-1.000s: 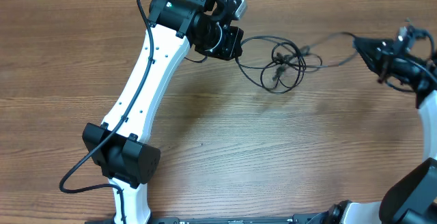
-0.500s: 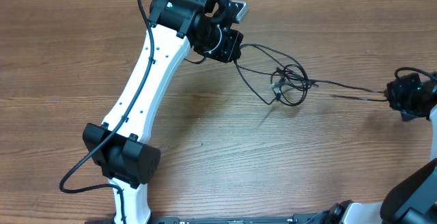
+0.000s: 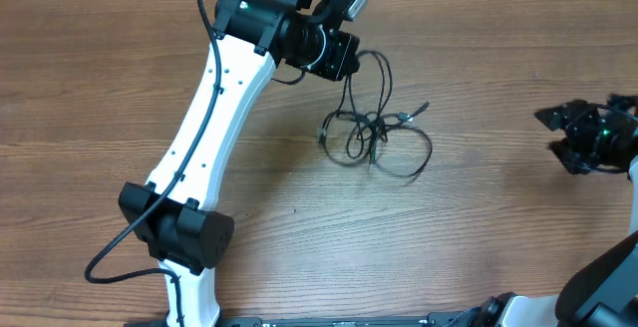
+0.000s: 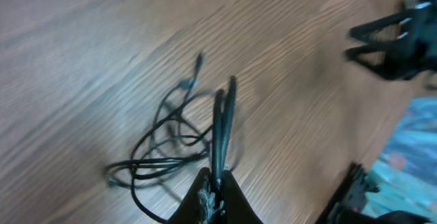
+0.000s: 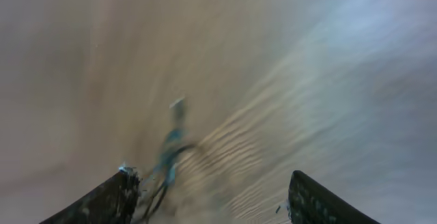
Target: Untangle cables
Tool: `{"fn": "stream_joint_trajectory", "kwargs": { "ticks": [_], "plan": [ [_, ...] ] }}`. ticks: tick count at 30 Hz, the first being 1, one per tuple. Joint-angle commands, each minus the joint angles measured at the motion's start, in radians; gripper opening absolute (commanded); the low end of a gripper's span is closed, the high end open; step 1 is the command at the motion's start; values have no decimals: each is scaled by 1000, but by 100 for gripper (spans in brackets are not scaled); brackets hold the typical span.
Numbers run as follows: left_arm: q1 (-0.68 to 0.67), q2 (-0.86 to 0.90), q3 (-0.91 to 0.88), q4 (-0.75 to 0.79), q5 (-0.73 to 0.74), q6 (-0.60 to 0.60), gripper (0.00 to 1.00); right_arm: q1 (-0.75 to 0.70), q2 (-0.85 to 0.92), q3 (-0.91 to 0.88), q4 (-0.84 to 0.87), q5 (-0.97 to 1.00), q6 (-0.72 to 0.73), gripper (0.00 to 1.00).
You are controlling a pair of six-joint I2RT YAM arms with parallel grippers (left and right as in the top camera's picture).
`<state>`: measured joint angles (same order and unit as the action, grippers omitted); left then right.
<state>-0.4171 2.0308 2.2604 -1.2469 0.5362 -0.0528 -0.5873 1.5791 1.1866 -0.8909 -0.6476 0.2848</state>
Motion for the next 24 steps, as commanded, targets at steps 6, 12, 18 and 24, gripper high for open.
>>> {"fn": "stream_joint_trajectory", "kwargs": {
  "ticks": [6, 12, 18, 24],
  "plan": [
    [8, -19, 113, 103, 209, -137, 4, 171, -18, 39, 2, -394, -153, 69],
    [16, -19, 114, 242, 281, -303, 4, 356, -17, 39, 36, -384, -151, 69],
    [23, -19, 114, 379, 399, -408, 4, 448, -17, 39, 78, -245, -21, 67],
    [26, -19, 114, 502, 507, -504, 4, 496, -11, 37, 150, -119, 143, 64]
  ]
}}
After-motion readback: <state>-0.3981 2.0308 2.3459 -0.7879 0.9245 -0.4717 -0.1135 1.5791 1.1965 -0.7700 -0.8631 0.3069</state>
